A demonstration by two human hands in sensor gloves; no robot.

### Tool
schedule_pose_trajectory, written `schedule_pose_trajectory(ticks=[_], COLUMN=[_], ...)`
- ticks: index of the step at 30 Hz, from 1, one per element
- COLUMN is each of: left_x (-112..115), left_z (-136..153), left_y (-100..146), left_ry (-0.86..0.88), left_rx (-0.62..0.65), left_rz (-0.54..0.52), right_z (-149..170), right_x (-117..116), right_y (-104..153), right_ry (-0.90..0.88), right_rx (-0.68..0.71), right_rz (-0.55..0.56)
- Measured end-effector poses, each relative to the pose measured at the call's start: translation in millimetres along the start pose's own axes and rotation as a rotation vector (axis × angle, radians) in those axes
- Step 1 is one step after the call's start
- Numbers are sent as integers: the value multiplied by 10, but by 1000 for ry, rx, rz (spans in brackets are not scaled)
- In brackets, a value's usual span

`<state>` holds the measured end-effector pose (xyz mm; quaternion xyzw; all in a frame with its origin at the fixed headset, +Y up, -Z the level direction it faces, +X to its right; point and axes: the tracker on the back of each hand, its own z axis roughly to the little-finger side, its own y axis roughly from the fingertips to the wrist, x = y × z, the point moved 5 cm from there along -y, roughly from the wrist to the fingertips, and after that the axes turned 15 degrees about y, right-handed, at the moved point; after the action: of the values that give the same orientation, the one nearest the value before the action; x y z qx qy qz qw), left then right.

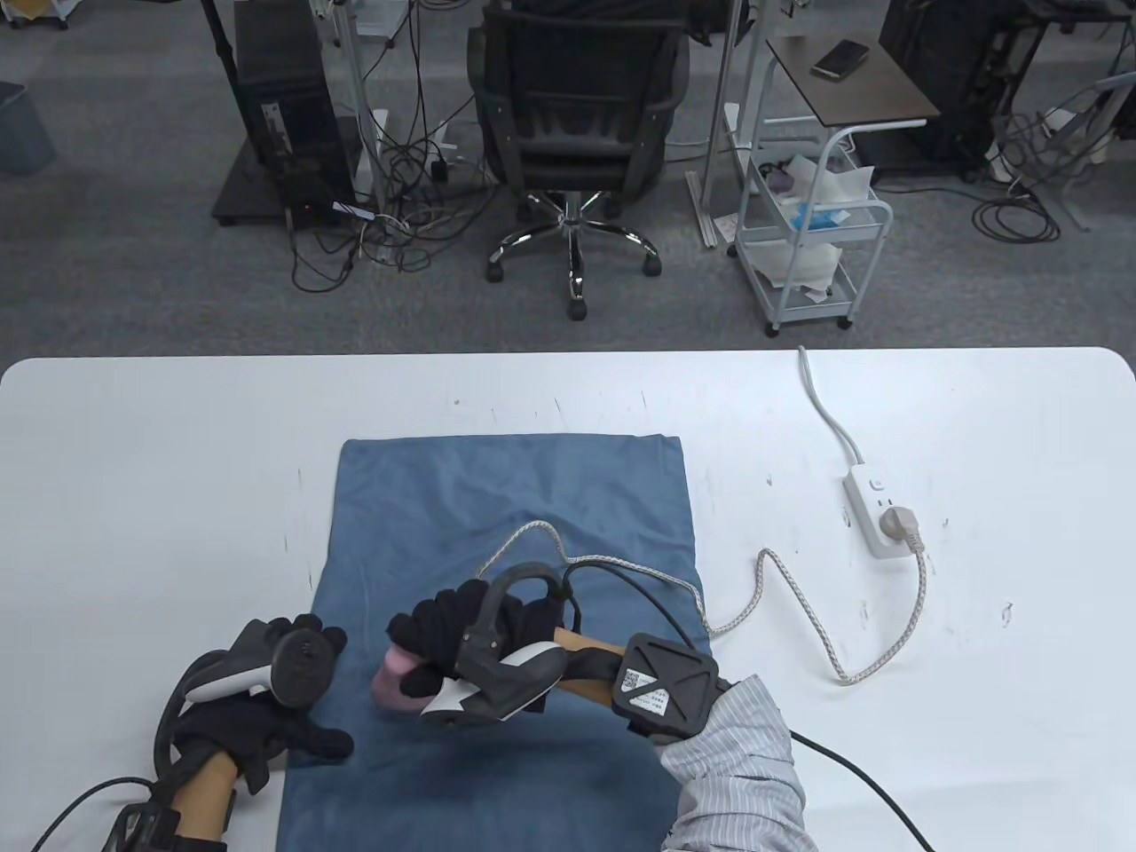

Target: Iron pillowcase with electric iron on table

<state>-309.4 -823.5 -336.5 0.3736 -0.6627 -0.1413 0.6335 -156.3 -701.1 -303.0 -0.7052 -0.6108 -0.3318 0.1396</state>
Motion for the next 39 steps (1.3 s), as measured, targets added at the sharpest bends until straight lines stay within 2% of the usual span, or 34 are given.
schedule_pose_trajectory(ticks=[2, 5, 7, 9, 14, 18, 21, 24, 26, 28, 31, 35, 39], left_x=[45, 54, 84, 115, 112, 112, 86, -2, -64, -76, -26, -9, -11], left_z=[-20, -53, -60, -64, -79, -89, -76, 12, 122, 229, 343, 384, 380], left_y=[-26, -47, -74, -93, -85, -83, -69, -17, 24, 39, 16, 2, 7], left_ry=[-21, -21, -47, -99, -110, -122, -104, -8, 8, 28, 67, 100, 101], left_rx=[8, 19, 6, -23, -26, -36, -18, -14, -40, -69, -105, -113, -116], left_rz=[42, 52, 78, 98, 89, 92, 77, 5, -43, -60, -33, -28, -26], right_z=[-132, -207, -205, -139, 227, 702, 919, 913, 816, 685, 416, 97, -30], right_x=[-52, -141, -180, -246, -559, -925, -1067, -930, -691, -498, -329, -277, -409], right_y=[-4, -19, -39, -58, -123, -105, -83, -136, -186, -228, -283, -353, -412], right_ry=[-76, -115, -80, -28, 63, 144, 155, 173, 230, 157, 16, -37, -12], right_rx=[-2, -12, -31, -73, -256, -460, -510, -443, -367, -303, -203, -122, -129], right_rz=[11, -6, 7, -38, -148, -288, -349, -312, -225, -148, -81, -46, -68])
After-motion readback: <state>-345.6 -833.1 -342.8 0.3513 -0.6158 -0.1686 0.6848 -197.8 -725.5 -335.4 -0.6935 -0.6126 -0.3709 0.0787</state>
